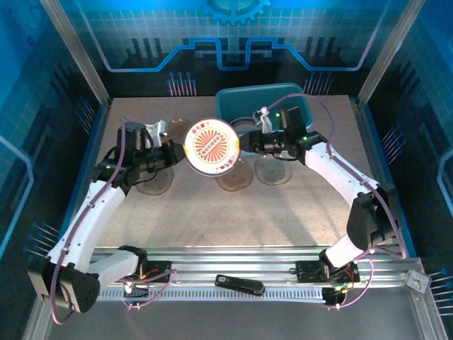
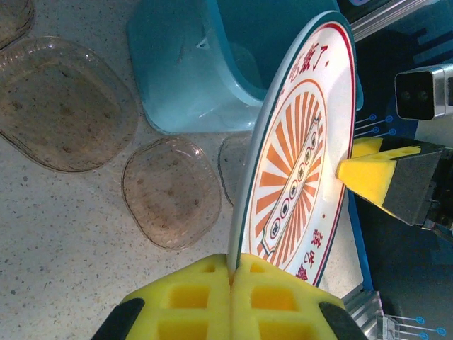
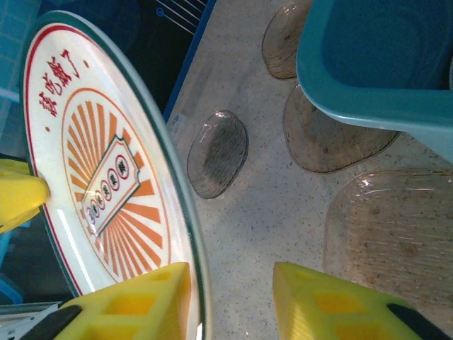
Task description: Place the plates into the plastic bin on the countertop
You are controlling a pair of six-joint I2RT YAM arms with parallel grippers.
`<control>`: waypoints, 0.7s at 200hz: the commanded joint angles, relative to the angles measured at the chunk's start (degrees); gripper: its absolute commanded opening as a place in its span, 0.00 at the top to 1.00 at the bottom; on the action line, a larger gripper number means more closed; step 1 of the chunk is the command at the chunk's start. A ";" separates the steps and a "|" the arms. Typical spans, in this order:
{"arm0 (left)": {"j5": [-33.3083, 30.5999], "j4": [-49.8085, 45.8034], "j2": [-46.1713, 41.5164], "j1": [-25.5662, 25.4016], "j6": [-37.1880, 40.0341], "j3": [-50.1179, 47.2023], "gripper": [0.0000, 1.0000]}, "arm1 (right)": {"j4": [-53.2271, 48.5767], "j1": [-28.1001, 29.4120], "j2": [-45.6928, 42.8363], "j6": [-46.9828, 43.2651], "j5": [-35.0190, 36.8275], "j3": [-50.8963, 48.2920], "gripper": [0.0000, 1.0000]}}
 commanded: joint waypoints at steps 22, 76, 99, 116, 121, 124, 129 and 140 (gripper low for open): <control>2.50 3.72 0.99 -0.48 -0.30 2.55 1.00 | 4.23 0.92 1.39 1.89 -4.44 0.90 0.74; 2.64 3.93 2.49 -0.66 0.10 3.16 1.00 | 4.57 0.92 1.93 2.14 -6.24 1.25 0.87; 2.63 3.97 3.01 -0.66 0.31 3.23 1.00 | 4.27 0.97 1.66 1.90 -5.59 1.56 0.91; 2.56 3.91 3.42 -0.66 0.51 3.41 1.00 | 4.34 0.74 1.28 1.93 -5.16 1.84 0.94; 2.51 3.84 3.58 -0.68 0.56 3.51 1.00 | 4.51 0.69 1.16 2.06 -4.97 1.87 0.95; 2.38 3.79 3.70 -0.66 0.62 3.58 0.98 | 4.66 0.56 1.08 2.21 -4.89 1.87 0.96; 2.12 3.83 3.86 -0.66 0.57 3.65 0.94 | 5.02 0.43 0.91 2.56 -4.68 1.87 0.97; 1.74 4.09 4.17 -0.66 0.73 3.83 0.86 | 6.07 -0.17 0.71 3.54 -4.52 1.87 1.00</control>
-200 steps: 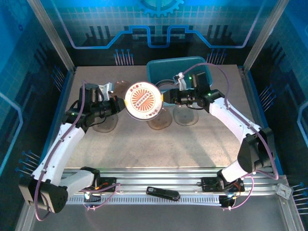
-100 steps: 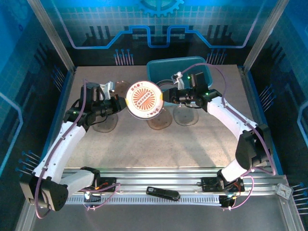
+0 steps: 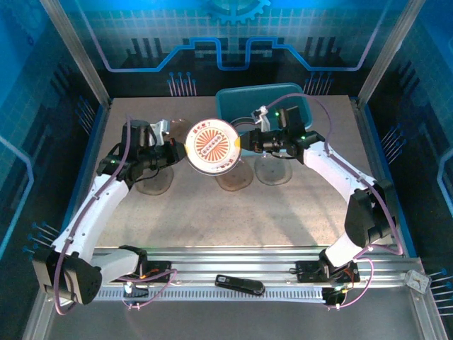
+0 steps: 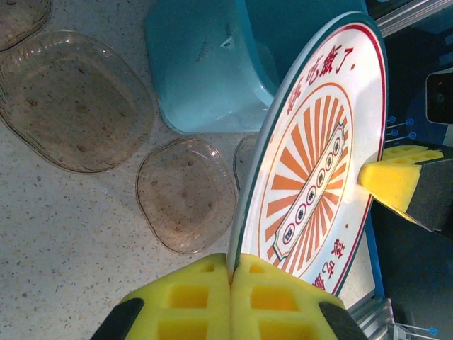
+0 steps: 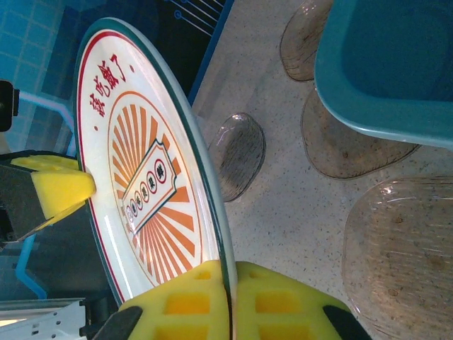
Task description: Place the plates into the plastic bin on the countertop
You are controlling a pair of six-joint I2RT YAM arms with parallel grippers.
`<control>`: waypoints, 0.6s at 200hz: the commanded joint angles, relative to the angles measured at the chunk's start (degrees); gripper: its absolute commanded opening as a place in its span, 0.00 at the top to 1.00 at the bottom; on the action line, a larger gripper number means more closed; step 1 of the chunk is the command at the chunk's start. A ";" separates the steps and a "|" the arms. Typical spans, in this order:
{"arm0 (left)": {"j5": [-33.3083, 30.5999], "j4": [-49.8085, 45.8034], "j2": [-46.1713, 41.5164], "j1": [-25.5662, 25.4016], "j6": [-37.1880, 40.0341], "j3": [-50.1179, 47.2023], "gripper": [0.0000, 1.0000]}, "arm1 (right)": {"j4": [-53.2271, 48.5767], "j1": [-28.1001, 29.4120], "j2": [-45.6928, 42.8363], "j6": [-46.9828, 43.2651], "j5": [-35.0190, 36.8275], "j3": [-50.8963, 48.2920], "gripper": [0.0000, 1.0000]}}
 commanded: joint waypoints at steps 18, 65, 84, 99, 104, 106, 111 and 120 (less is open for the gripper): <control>2.11 4.31 2.07 -0.68 0.49 4.41 0.76 | 4.85 -1.25 -1.20 3.22 -1.04 2.13 1.00; 1.35 4.93 5.48 -0.68 1.54 9.68 0.28 | 1.79 -6.32 0.77 2.89 -0.85 9.52 1.00; -0.57 4.98 5.20 -0.57 2.44 10.74 0.20 | -0.77 -9.54 3.06 1.98 0.75 13.68 1.00; -1.09 5.43 5.19 -0.51 3.03 10.75 0.20 | -2.85 -12.36 5.76 0.77 2.49 17.86 1.00; -1.08 5.53 5.31 -0.51 3.14 10.66 0.20 | -3.81 -13.19 6.87 0.34 2.92 19.26 1.00; -1.08 5.48 5.39 -0.51 3.26 10.66 0.19 | -4.15 -13.48 7.32 0.15 3.09 20.02 1.00; -1.08 5.46 5.61 -0.51 3.39 10.58 0.19 | -5.41 -14.15 8.33 -0.55 3.46 21.69 1.00; -1.09 5.16 6.14 -0.47 3.56 10.31 0.20 | -7.36 -15.08 10.86 -1.58 3.82 24.56 1.00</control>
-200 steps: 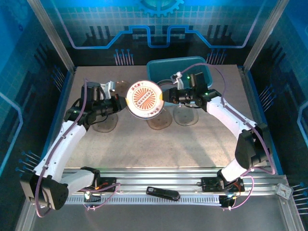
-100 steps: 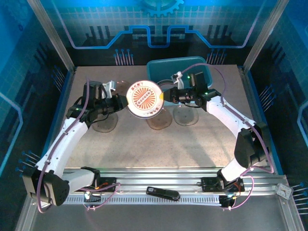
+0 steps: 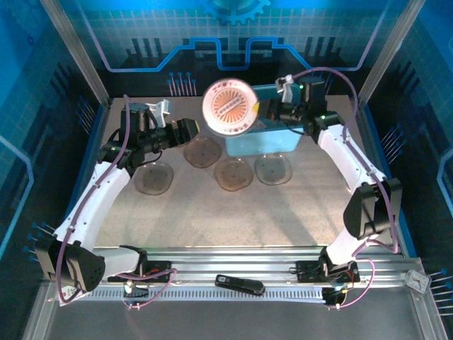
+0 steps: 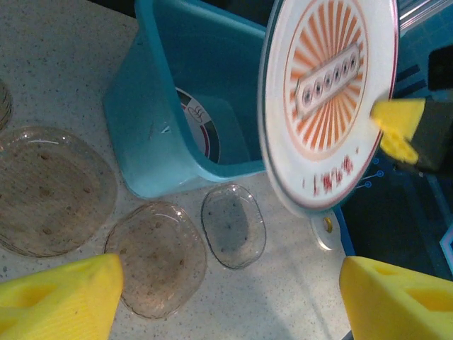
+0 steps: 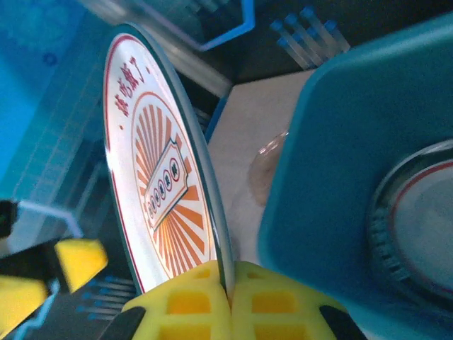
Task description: Place the plates into the plastic bin on the countertop
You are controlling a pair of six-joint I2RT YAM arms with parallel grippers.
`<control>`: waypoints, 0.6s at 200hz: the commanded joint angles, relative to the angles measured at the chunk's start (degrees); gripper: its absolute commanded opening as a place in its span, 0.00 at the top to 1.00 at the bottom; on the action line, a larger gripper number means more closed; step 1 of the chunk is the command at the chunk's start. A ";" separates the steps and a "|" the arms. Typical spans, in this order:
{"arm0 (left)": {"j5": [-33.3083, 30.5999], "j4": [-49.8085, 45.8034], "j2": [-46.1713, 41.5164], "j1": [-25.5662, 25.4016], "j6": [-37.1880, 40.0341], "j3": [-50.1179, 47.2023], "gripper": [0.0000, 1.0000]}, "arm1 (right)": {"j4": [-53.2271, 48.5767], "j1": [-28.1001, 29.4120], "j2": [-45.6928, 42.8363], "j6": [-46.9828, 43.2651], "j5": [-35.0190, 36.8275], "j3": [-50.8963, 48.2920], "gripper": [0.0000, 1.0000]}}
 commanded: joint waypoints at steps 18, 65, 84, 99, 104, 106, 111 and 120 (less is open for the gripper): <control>-0.86 0.25 1.68 0.10 2.18 0.42 0.19 | -7.93 -3.84 9.39 -4.92 2.70 11.27 1.00; -0.75 0.87 3.68 0.66 2.04 -1.26 0.20 | -12.92 -4.48 17.13 -8.19 4.46 17.35 1.00; -0.56 0.87 4.57 0.72 1.90 -1.51 0.20 | -13.02 -4.53 18.59 -8.43 4.63 17.05 1.00; -0.64 1.03 5.06 0.72 1.77 -1.71 0.20 | -12.41 -4.47 19.45 -8.34 4.63 16.32 1.00; -0.58 1.12 5.20 0.72 1.64 -1.78 0.20 | -12.33 -4.48 19.70 -8.39 4.72 16.16 1.00; -0.56 1.12 5.28 0.72 1.67 -1.79 0.20 | -12.29 -4.48 19.80 -8.39 4.72 16.14 1.00; -0.56 1.18 5.32 0.77 1.57 -1.79 0.20 | -12.25 -4.48 20.05 -8.39 4.86 15.99 1.00; -0.56 1.18 5.50 0.79 1.50 -1.88 0.21 | -12.22 -4.48 20.49 -8.43 4.96 15.95 1.00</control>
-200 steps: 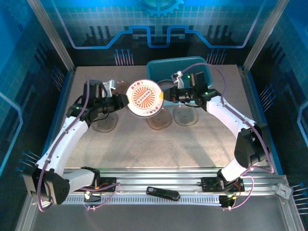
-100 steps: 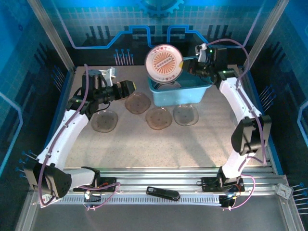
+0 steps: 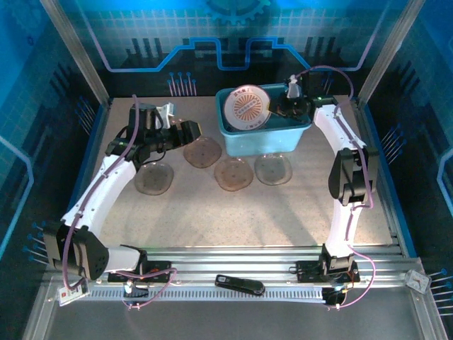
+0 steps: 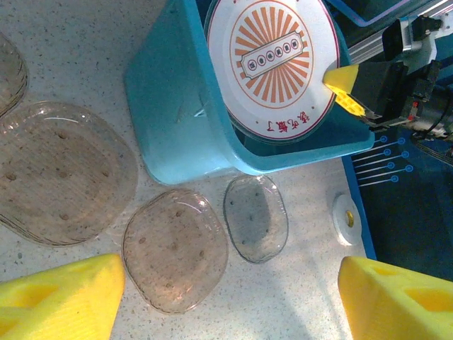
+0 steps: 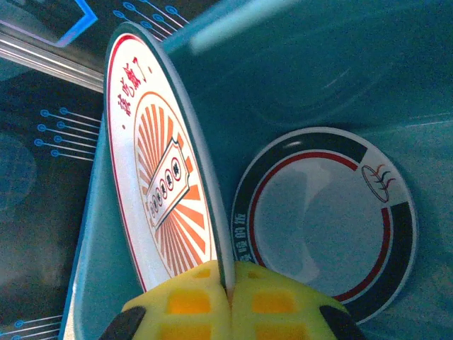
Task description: Place the plates into the plastic bin on the countertop
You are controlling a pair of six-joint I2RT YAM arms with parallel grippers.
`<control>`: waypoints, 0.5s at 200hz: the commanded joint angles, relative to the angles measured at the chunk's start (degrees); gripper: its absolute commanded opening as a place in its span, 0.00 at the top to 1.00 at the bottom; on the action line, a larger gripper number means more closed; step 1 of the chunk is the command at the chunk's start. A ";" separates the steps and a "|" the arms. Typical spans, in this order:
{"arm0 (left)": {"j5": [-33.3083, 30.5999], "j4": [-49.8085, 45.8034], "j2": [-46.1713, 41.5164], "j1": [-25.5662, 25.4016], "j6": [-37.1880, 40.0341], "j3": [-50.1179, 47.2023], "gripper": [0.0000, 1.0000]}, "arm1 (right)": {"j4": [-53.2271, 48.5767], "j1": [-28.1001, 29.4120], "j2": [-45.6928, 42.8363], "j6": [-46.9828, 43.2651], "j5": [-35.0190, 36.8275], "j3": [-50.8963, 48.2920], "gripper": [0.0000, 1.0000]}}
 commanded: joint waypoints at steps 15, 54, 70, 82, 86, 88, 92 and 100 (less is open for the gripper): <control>-0.27 0.97 0.54 0.37 1.12 -1.35 0.21 | 0.05 -0.15 1.59 -1.39 -0.52 1.52 1.00; -0.01 0.89 0.50 0.36 0.74 -2.22 0.21 | -2.09 -0.15 4.10 -2.67 -0.37 2.71 1.00; 0.17 1.08 0.50 0.34 0.42 -2.41 0.21 | -3.00 -0.15 5.33 -2.95 -0.54 3.47 1.00; 0.18 1.13 0.46 0.37 0.27 -2.54 0.21 | -3.84 -0.15 6.15 -3.15 -0.18 4.07 1.00; 0.25 1.08 0.44 0.34 0.30 -2.58 0.21 | -4.03 -0.15 6.41 -3.23 -0.15 4.25 1.00; 0.19 1.07 0.44 0.30 0.32 -2.58 0.21 | -4.12 -0.15 6.55 -3.25 -0.24 4.28 1.00; 0.20 1.03 0.35 0.41 0.37 -2.59 0.21 | -4.30 -0.15 6.73 -3.23 -0.17 4.47 1.00; 0.17 0.98 0.41 0.37 0.41 -2.57 0.21 | -4.72 -0.15 7.23 -3.37 -0.13 4.80 1.00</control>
